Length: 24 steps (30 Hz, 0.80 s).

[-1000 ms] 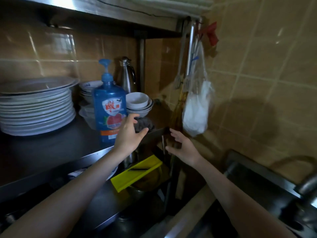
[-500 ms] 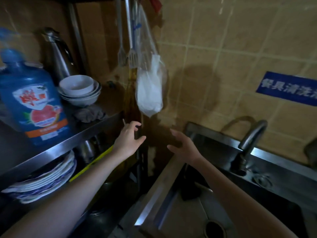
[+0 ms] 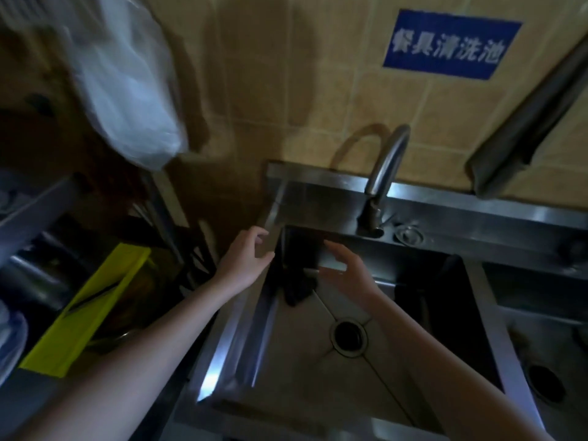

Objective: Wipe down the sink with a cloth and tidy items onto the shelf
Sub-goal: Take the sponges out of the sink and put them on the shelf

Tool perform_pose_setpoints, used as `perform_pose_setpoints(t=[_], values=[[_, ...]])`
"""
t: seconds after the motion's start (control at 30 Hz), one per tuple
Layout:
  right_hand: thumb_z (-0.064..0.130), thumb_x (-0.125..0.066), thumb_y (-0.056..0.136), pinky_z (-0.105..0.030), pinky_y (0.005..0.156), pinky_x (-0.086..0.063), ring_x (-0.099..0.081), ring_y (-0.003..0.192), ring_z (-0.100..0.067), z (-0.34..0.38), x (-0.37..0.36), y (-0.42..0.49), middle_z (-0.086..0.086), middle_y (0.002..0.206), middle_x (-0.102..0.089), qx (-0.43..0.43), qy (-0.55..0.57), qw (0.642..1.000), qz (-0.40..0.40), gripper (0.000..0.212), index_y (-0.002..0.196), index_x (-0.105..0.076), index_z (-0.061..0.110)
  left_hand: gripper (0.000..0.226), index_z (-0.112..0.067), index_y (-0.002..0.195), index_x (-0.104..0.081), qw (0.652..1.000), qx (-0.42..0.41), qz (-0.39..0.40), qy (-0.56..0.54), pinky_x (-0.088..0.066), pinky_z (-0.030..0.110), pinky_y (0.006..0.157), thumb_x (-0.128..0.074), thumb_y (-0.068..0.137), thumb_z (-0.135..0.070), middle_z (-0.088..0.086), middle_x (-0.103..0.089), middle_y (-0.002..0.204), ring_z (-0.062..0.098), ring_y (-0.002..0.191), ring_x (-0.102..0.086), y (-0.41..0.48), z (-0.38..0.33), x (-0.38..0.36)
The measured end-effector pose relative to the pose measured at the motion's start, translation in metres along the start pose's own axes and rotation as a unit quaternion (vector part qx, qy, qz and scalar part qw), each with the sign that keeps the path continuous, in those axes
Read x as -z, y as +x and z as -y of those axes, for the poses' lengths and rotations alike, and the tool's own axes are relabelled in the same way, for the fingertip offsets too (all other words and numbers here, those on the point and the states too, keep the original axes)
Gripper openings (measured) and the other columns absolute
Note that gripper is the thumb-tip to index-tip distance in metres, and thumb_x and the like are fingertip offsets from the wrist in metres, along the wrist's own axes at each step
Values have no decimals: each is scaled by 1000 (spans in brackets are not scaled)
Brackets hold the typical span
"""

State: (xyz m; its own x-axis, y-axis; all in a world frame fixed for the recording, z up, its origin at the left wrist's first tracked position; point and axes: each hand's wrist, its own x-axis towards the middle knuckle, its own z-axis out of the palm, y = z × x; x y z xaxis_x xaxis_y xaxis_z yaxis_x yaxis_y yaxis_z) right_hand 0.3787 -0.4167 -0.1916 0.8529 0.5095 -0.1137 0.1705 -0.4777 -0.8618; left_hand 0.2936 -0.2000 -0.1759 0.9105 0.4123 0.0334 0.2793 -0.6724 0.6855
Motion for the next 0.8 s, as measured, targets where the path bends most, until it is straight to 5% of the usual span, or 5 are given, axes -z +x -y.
perform_pose_setpoints(t=[0.07, 0.23, 0.43, 0.53, 0.8], values=[[2, -65, 85, 1, 68, -40, -57, 91, 13, -22, 6, 3, -8, 132, -53, -27, 18, 999, 1, 60, 139, -44, 14, 36, -26, 119, -47, 1000, 11, 16, -4, -51, 33, 81, -62, 87, -30, -7, -48, 107, 14, 96, -54, 6, -1, -21], [11, -64, 88, -23, 102, -34, -44, 131, -20, -67, 18, 17, -4, 142, -47, -55, -23, 998, 14, 60, 142, -40, 19, 35, -24, 118, -48, 998, 42, 47, -20, -43, 24, 75, -64, 86, -25, -2, -52, 111, 10, 93, -51, 17, 5, -79], [9, -71, 81, -18, 88, -37, -51, 117, -14, -128, 16, 36, 5, 121, -52, -110, -29, 993, 23, 60, 135, -48, 23, 38, -17, 120, -49, 993, 85, 86, 1, -42, 26, 76, -64, 86, -24, 3, -51, 113, 17, 98, -55, 36, 25, -139], [7, -72, 79, -2, 80, -33, -48, 111, -7, -154, 11, 45, 11, 119, -51, -120, -20, 992, 19, 61, 133, -49, 23, 41, -14, 121, -50, 987, 124, 105, 7, -47, 31, 83, -66, 84, -20, 9, -53, 116, 23, 103, -57, 47, 35, -167], [12, -71, 83, -21, 91, -36, -49, 124, -21, -211, 5, 58, -4, 135, -54, -185, -16, 982, 33, 59, 137, -48, 18, 52, -16, 128, -43, 971, 188, 131, 65, -45, 42, 92, -66, 82, -23, 13, -43, 126, 33, 117, -49, 81, 61, -233]])
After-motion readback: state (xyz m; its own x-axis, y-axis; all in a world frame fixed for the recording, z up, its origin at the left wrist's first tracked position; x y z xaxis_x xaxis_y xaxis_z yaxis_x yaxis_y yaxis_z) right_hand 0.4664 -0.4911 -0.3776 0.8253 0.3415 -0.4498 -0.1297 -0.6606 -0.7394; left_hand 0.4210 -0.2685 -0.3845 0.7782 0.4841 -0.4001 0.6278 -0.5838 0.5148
